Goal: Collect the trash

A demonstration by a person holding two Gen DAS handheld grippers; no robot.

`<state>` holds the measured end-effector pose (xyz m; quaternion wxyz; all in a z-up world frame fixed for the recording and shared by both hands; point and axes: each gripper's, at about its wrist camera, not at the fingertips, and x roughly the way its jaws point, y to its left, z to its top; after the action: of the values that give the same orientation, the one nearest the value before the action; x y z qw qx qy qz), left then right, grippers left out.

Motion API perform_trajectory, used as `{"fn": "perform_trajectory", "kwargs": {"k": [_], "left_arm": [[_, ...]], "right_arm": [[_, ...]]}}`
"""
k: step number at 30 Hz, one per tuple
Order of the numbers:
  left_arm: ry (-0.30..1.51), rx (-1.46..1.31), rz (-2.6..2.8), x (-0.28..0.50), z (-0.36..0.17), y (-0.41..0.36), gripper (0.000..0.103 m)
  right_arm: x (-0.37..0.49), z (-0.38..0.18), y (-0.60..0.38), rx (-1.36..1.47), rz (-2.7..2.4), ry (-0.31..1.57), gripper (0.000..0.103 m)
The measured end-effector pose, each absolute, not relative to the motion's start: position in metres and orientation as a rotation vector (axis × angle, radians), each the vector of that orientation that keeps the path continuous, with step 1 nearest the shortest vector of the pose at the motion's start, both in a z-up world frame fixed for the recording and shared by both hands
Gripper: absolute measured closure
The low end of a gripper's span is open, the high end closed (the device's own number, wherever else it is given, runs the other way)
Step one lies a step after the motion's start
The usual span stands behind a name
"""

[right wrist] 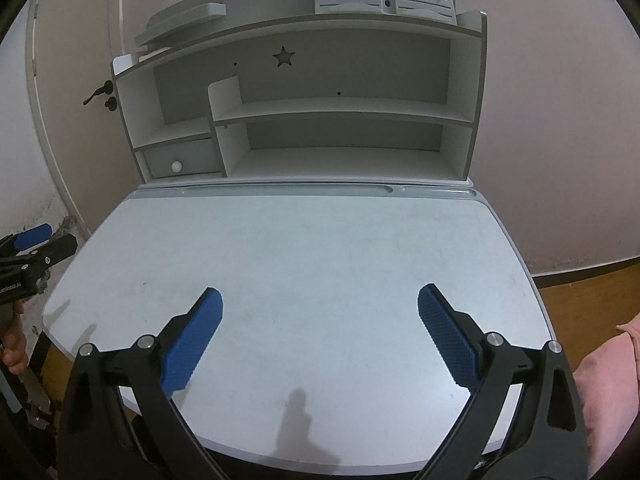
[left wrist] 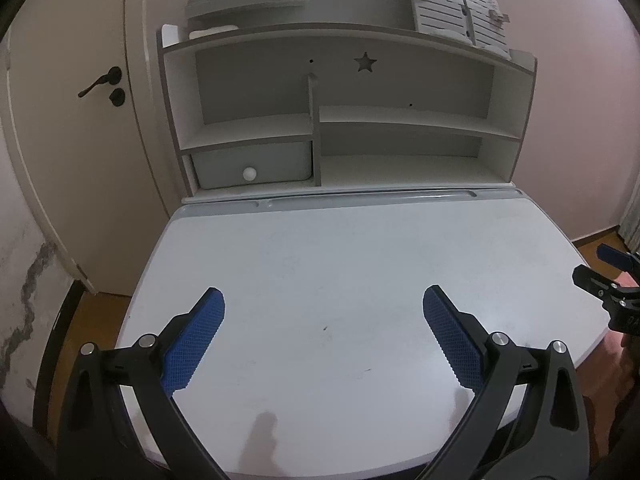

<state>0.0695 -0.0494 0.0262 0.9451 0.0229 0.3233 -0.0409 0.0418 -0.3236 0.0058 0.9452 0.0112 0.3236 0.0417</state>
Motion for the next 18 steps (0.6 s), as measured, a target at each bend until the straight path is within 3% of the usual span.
{"fn": "perform_trajectory", "kwargs": {"k": [18], "left_arm": [[0.665,0.048,-0.076,0.0660,0.0225,-0.0461,0.006]], "right_arm": [[0.0442,0.0052,-0.3301,0.031,0.082,0.664,0.008]]}}
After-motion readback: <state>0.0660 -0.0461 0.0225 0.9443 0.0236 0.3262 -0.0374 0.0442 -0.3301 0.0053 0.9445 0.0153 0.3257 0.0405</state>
